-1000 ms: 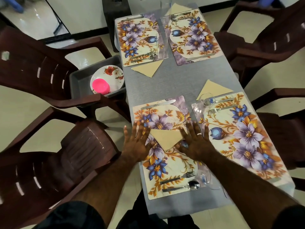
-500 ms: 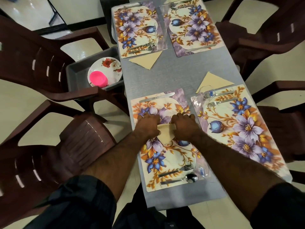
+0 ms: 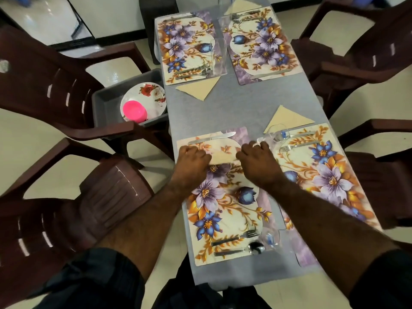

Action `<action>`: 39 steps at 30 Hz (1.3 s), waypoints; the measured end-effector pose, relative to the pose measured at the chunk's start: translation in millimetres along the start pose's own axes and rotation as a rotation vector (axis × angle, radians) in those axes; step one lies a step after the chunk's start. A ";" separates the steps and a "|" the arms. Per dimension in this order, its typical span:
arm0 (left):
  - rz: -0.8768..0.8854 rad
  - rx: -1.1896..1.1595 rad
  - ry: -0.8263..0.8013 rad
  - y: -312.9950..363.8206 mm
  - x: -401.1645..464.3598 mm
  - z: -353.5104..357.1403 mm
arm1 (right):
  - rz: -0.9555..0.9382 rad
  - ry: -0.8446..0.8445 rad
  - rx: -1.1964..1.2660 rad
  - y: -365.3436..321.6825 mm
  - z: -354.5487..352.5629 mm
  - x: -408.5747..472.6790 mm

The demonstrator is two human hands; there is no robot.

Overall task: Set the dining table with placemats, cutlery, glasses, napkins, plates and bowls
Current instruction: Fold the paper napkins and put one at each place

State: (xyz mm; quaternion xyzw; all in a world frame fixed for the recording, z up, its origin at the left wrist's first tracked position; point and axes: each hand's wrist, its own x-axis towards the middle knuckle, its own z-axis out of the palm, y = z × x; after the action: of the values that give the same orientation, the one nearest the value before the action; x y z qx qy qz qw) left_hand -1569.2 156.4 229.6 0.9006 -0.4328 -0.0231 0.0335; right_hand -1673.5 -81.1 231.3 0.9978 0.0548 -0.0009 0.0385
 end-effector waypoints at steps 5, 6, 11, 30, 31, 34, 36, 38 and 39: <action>0.060 0.028 -0.131 14.0 -42.2 42.5 | -0.066 -0.237 0.078 -5.0 30.8 -42.5; 0.034 -0.001 -0.115 15.6 -45.0 43.7 | -0.054 -0.245 0.110 -4.9 32.3 -47.0; -0.018 -0.079 0.005 16.3 -39.6 47.4 | 0.039 -0.156 0.233 -6.1 36.0 -43.7; -0.407 -0.259 -0.064 6.5 -62.6 44.3 | 0.409 -0.215 0.276 13.9 32.9 -37.4; -0.427 -0.307 -0.074 15.7 -58.3 41.7 | 0.400 -0.215 0.310 8.8 30.4 -31.8; -0.553 -0.389 -0.162 47.5 -40.8 37.2 | 0.374 -0.268 0.345 -9.9 24.6 -17.3; -0.632 -0.374 -0.229 62.2 -29.1 37.5 | 0.388 -0.325 0.345 -17.8 26.1 -12.6; -0.751 -0.425 -0.297 67.4 -20.9 38.7 | 0.450 -0.370 0.406 -19.8 26.3 -10.7; -0.813 -0.481 -0.330 67.4 -18.1 38.9 | 0.479 -0.389 0.446 -20.1 26.4 -10.3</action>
State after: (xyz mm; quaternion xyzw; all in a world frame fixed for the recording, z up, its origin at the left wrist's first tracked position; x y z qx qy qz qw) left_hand -1635.7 127.0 196.5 0.9475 -0.0290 -0.2756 0.1595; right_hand -1685.9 -64.3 203.6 0.9474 -0.1899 -0.1931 -0.1706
